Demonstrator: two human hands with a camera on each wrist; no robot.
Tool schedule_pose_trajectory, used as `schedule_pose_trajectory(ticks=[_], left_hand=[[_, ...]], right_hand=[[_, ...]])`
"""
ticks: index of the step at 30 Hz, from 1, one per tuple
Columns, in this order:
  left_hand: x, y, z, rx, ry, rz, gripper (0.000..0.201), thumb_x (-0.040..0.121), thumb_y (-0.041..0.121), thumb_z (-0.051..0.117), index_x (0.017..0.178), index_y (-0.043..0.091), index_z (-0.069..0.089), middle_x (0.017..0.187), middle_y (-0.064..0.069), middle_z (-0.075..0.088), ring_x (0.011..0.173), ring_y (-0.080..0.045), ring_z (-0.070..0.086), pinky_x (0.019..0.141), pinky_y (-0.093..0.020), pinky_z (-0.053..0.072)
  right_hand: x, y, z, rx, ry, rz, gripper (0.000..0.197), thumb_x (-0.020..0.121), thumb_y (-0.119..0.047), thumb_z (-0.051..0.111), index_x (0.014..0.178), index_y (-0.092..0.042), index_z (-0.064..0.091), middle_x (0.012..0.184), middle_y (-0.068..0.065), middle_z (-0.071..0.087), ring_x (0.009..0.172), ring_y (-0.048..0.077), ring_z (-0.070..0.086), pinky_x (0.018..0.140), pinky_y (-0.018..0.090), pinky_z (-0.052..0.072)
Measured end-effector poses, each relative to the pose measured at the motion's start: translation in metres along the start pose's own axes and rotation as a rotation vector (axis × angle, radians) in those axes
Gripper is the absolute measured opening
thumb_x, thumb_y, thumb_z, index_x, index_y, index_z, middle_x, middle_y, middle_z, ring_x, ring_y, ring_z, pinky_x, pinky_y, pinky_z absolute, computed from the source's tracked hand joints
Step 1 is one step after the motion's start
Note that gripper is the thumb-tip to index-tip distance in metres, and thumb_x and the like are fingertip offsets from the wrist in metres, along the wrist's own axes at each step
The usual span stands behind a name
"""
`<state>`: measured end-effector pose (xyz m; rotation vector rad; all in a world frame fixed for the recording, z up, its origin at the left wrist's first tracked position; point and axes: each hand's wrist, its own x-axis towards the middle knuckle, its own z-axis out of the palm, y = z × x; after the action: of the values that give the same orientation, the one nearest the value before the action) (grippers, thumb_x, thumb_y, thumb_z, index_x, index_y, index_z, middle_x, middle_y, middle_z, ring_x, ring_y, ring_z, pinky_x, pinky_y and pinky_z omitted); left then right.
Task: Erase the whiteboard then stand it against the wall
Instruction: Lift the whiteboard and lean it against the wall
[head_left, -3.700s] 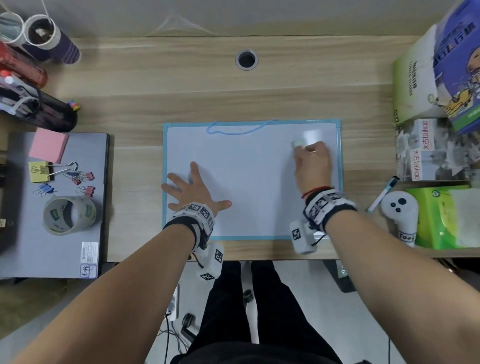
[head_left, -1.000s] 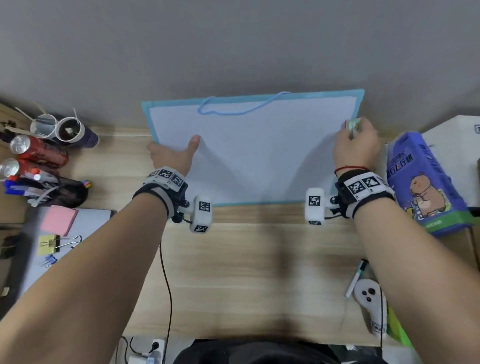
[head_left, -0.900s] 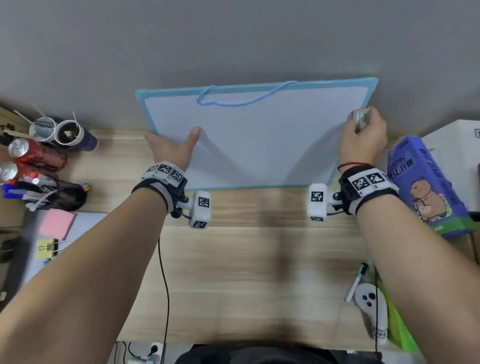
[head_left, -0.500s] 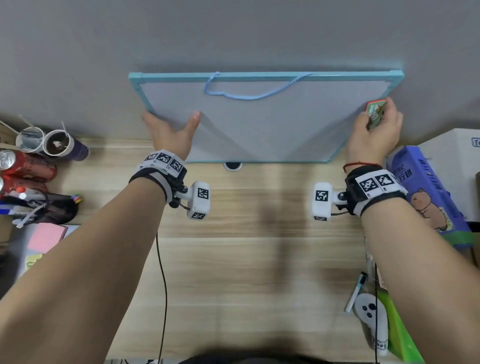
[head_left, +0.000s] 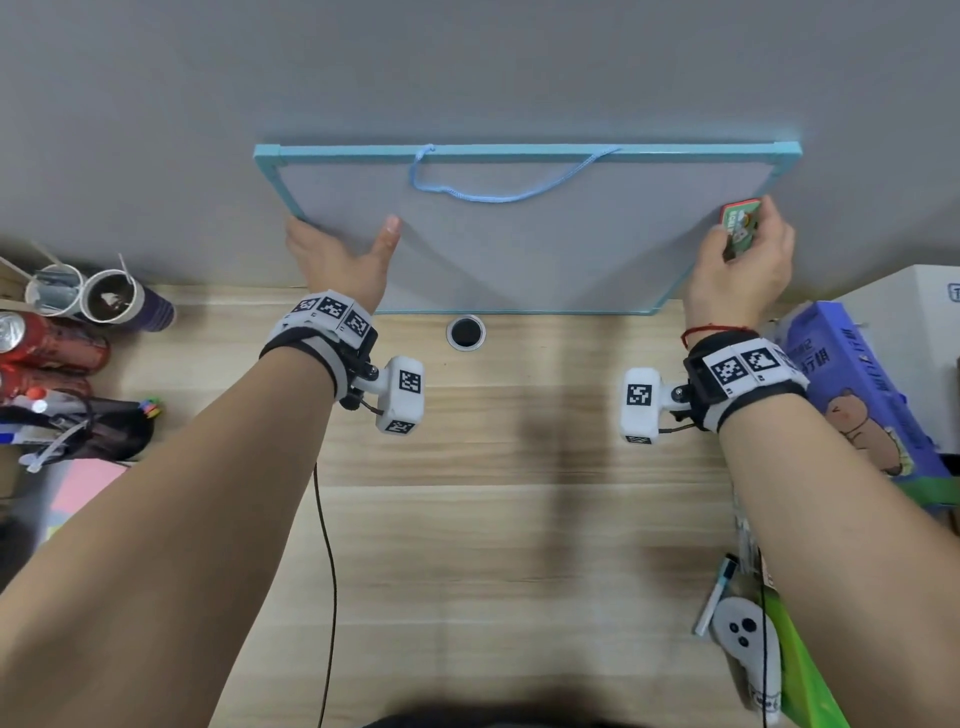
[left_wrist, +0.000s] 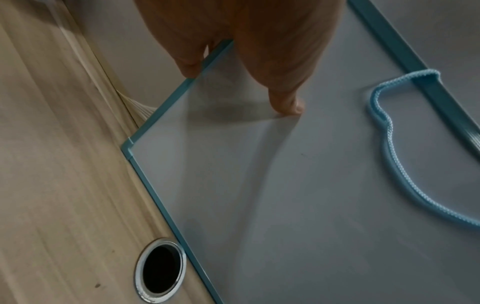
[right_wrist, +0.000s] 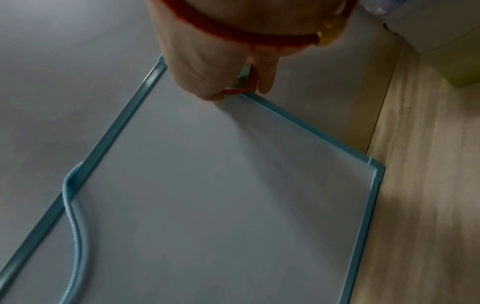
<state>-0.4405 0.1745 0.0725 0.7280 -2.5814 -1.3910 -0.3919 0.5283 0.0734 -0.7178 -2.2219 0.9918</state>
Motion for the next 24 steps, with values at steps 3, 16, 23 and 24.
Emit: schedule_pose_trajectory(ticks=[3,16,23,24], left_hand=[[-0.003,0.001,0.002,0.022,-0.009,-0.04,0.122,0.07,0.059,0.074,0.151,-0.002,0.006,0.15,-0.019,0.026,0.142,-0.031,0.027,0.118,-0.036,0.023],[-0.025,-0.01,-0.01,0.08,-0.122,-0.103,0.117,0.076,0.059,0.069,0.154,0.005,0.0,0.158,-0.016,0.019,0.147,-0.028,0.022,0.118,-0.039,0.021],[-0.014,-0.013,-0.011,-0.077,-0.094,-0.108,0.079,0.083,0.062,0.055,0.137,0.007,0.038,0.135,-0.005,0.053,0.126,-0.02,0.051,0.11,-0.035,0.038],[-0.012,-0.012,-0.01,-0.076,-0.092,-0.12,0.071,0.088,0.06,0.049,0.134,0.007,0.041,0.132,-0.006,0.054,0.123,-0.022,0.053,0.108,-0.037,0.039]], right_hand=[[-0.001,0.001,-0.001,-0.035,-0.021,0.021,0.047,0.086,-0.02,0.054,0.131,-0.005,0.054,0.122,0.013,0.06,0.112,0.022,0.058,0.096,0.016,0.036],[-0.054,0.03,-0.005,-0.033,-0.178,0.311,0.041,0.088,-0.015,0.063,0.126,-0.009,0.047,0.12,0.005,0.066,0.101,0.015,0.063,0.086,0.026,0.05],[-0.041,0.024,0.006,-0.007,-0.192,0.286,0.044,0.086,-0.018,0.062,0.128,-0.013,0.052,0.12,0.005,0.066,0.096,0.013,0.062,0.091,0.029,0.05],[-0.039,0.024,0.008,-0.011,-0.201,0.271,0.042,0.086,-0.018,0.062,0.127,-0.014,0.054,0.119,0.005,0.067,0.095,0.013,0.062,0.09,0.029,0.05]])
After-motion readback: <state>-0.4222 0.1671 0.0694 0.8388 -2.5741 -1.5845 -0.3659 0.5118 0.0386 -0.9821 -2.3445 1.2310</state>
